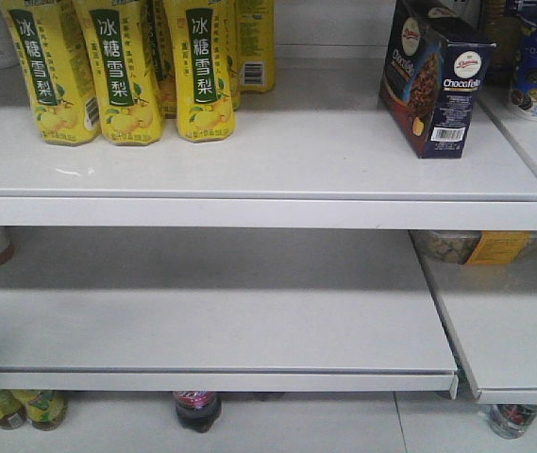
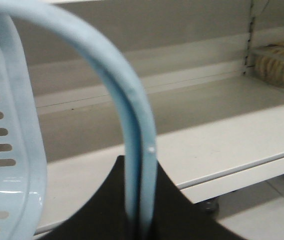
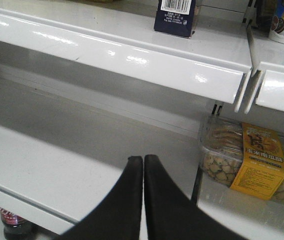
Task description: Left arm holds basket, right arm returns cookies
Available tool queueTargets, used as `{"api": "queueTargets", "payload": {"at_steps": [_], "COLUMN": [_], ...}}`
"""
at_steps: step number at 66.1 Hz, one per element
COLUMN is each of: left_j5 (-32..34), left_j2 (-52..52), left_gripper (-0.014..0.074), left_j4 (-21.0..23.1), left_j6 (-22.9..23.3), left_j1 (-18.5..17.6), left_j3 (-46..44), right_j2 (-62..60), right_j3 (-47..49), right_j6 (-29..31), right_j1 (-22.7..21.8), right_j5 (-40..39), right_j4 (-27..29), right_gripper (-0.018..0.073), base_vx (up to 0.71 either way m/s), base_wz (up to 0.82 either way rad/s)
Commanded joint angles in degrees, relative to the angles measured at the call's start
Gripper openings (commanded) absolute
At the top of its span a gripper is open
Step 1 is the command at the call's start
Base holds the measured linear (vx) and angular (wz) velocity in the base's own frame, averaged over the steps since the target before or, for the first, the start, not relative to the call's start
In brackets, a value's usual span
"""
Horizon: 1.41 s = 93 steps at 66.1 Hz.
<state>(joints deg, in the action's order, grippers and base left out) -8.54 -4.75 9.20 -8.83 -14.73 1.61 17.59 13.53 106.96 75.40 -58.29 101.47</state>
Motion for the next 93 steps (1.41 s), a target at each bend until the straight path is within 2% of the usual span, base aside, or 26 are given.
{"api": "queueTargets", "payload": {"at_steps": [1, 14, 32, 39, 46, 50, 93], "left_j5": [3.5, 3.0, 2.5, 2.5, 2.4, 2.4, 2.4], "left_j2": [1.1, 6.4, 6.3, 6.3, 6.3, 6.3, 6.2], "left_gripper": [-0.0006, -0.0006, -0.0006, -0.0006, -0.0006, -0.0006, -0.0006], "left_j4": [-3.9, -6.7, -9.2, -9.2, -9.9, -10.0, -9.9], "left_j6": [-0.4, -0.2, -0.1, 3.4, 7.7, 8.5, 8.8], "left_j1": [1.8, 5.3, 11.5, 13.2, 13.7, 13.7, 13.7], "left_j3": [-1.3, -1.3, -1.3, -1.3, -1.3, -1.3, -1.4], "right_j2": [0.6, 0.6, 0.6, 0.6, 0.6, 0.6, 0.6], "right_j3": [1.5, 1.5, 1.5, 1.5, 1.5, 1.5, 1.5], "right_j6": [0.0, 0.0, 0.0, 0.0, 0.0, 0.0, 0.0], "right_j1": [0.0, 0.0, 0.0, 0.0, 0.0, 0.0, 0.0], "right_j5": [0.8, 0.8, 0.7, 0.7, 0.7, 0.7, 0.8], "right_j4": [0.1, 0.1, 0.1, 0.1, 0.1, 0.1, 0.1], "right_gripper": [-0.0008, -0.0008, -0.0008, -0.0008, -0.0008, -0.0008, -0.0008], "base_vx": [0.0, 0.0, 0.0, 0.0, 0.0, 0.0, 0.0], "base_wz": [0.0, 0.0, 0.0, 0.0, 0.0, 0.0, 0.0]}}
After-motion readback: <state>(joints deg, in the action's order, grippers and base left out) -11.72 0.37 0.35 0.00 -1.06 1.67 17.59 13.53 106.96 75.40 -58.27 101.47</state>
